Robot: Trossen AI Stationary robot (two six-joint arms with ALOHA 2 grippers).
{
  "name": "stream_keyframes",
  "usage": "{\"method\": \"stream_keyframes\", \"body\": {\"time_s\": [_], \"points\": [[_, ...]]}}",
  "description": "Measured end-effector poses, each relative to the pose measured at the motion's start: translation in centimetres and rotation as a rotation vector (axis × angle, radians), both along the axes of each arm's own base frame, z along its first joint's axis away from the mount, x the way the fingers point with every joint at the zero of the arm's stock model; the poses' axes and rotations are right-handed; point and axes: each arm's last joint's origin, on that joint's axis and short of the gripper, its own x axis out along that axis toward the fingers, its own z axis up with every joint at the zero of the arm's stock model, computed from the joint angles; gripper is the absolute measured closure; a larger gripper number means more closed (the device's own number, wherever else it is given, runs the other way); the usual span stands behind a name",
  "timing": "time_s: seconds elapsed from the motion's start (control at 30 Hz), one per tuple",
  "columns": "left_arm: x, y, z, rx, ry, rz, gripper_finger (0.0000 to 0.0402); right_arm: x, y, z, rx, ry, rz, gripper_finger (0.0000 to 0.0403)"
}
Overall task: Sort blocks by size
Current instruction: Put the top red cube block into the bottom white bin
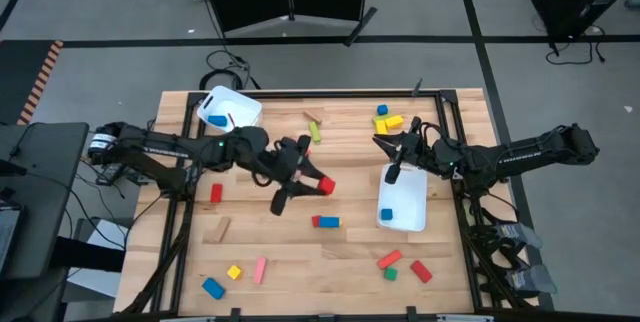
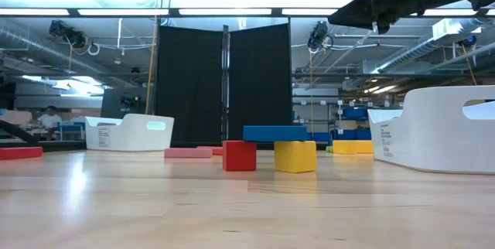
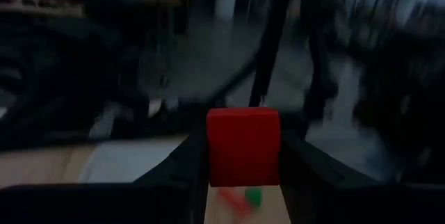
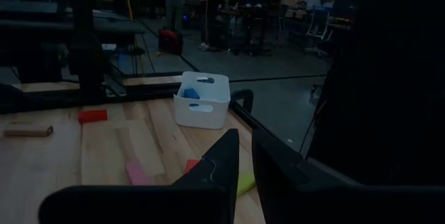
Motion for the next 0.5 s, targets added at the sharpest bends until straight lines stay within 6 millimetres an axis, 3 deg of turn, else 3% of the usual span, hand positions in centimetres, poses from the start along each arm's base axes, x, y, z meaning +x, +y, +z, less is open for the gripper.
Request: {"method": "stream_keyframes", "body": {"time_s": [0.17, 0.3, 0.5], "points": [[1.3, 0.1, -1.3, -0.027, 0.038, 0.060, 0.0262, 0.0, 0.0, 0.1, 0.003, -0.011, 0.000, 0.0350], [3.4, 0.3, -4.4, 0.059, 0.131, 0.215, 0.0262, -0.3, 0.1, 1.0, -0.001, -0.049, 0.004, 0.0350], [7.8, 0.6, -9.8, 0.090, 0.094, 0.297, 0.0262, -1.9, 0.7, 4.6, -0.018, -0.199, 0.046, 0.0350]]}}
